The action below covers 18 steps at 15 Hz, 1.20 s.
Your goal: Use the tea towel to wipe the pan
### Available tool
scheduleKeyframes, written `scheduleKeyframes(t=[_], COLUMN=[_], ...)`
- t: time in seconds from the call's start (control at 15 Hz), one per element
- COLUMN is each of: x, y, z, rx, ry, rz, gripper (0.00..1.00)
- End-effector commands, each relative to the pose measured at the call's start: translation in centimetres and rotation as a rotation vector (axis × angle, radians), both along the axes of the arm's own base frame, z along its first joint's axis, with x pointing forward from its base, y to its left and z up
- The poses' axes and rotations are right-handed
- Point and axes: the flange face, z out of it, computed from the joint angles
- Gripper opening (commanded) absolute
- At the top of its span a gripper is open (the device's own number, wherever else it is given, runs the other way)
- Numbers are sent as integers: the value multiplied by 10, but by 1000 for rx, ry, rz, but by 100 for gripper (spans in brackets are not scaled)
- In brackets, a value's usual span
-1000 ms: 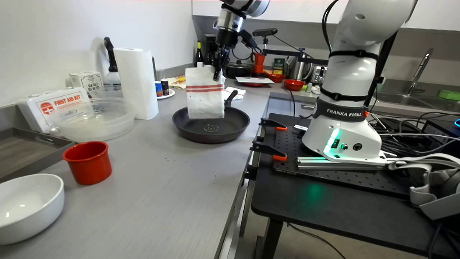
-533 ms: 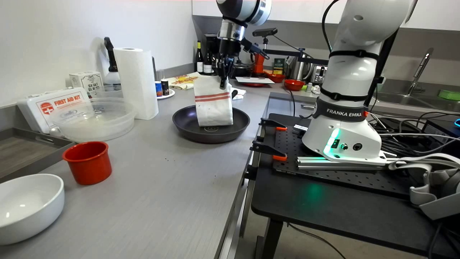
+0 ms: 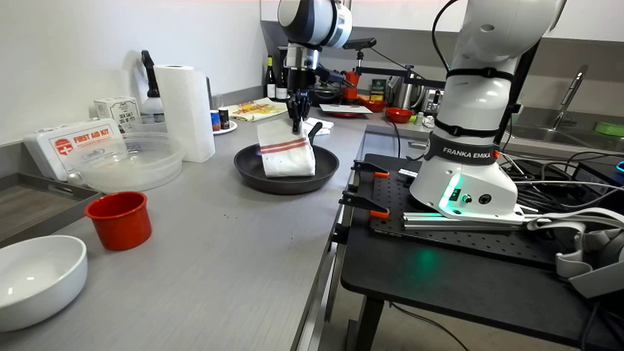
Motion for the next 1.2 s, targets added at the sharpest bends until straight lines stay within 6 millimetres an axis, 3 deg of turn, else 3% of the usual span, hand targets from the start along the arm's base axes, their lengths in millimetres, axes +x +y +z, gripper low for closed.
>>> scheduleKeyframes(t=[0.0, 0.33, 0.8, 1.13], x=[24, 46, 74, 87], y=[6, 17, 67, 88], z=[-17, -34, -59, -86], rx=[2, 25, 77, 128], ry=[9, 7, 31, 34], rz=[8, 15, 123, 170], gripper=[3, 3, 3, 3])
